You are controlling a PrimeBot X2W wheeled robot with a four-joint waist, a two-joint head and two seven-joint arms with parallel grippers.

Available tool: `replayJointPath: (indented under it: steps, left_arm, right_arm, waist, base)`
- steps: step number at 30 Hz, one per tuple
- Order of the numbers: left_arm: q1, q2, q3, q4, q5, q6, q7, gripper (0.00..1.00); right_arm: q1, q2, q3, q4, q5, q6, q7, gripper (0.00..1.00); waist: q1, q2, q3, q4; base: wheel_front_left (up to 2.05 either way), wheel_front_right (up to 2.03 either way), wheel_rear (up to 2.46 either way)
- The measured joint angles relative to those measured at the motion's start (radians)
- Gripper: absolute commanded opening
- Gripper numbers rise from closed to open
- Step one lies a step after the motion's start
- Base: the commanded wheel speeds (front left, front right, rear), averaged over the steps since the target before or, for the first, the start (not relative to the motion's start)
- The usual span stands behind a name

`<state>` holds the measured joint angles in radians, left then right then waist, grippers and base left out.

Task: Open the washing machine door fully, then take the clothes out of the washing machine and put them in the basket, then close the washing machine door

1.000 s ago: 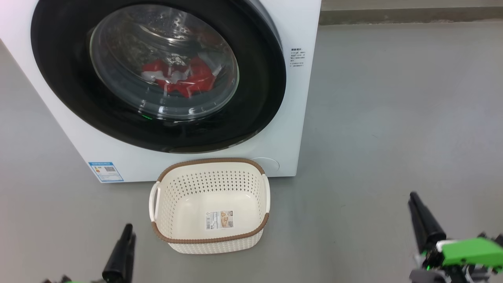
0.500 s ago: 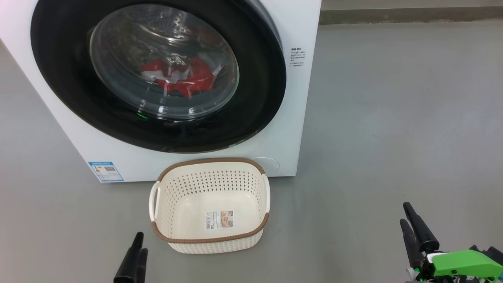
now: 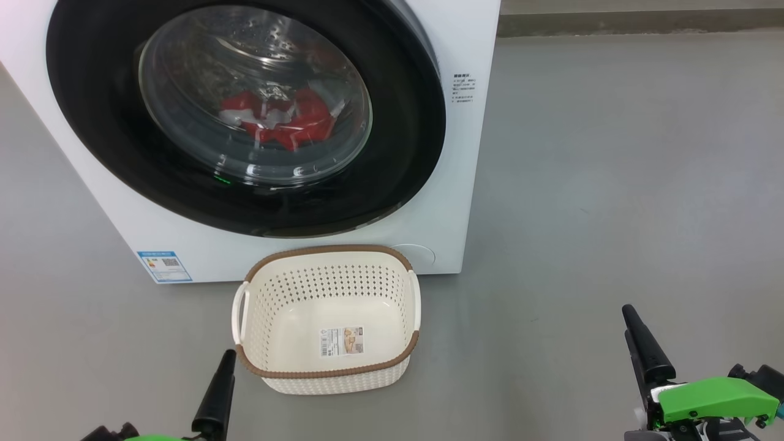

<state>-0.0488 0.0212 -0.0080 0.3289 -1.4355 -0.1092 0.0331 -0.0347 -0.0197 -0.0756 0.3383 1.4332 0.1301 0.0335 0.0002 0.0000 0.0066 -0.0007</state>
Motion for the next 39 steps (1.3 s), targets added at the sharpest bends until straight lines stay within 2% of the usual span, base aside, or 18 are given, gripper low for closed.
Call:
replayJointPath:
  steps: [16,30,39]
  left_arm:
    - [-0.042,0.002,-0.047,-0.008,0.181,0.024,-0.04,1.0]
    - [-0.081,0.022,-0.109,0.002,0.369,0.079,-0.081,1.0]
    - [-0.104,0.03,-0.139,0.009,0.455,0.093,-0.108,1.0]
  right_arm:
    - [-0.032,0.0,0.016,-0.006,-0.231,0.0,-0.044,1.0]
    - [-0.067,-0.002,0.009,-0.015,-0.491,0.0,-0.086,1.0]
    - [-0.073,-0.002,0.021,-0.025,-0.591,0.0,-0.109,1.0]
  waist:
    - [0.0,0.0,0.005,-0.001]
    - [0.0,0.0,0.011,-0.004]
    - [0.0,0.0,0.004,-0.006]
  base:
    - [0.0,0.0,0.0]
    - [0.0,0.0,0.0]
    - [0.0,0.0,0.0]
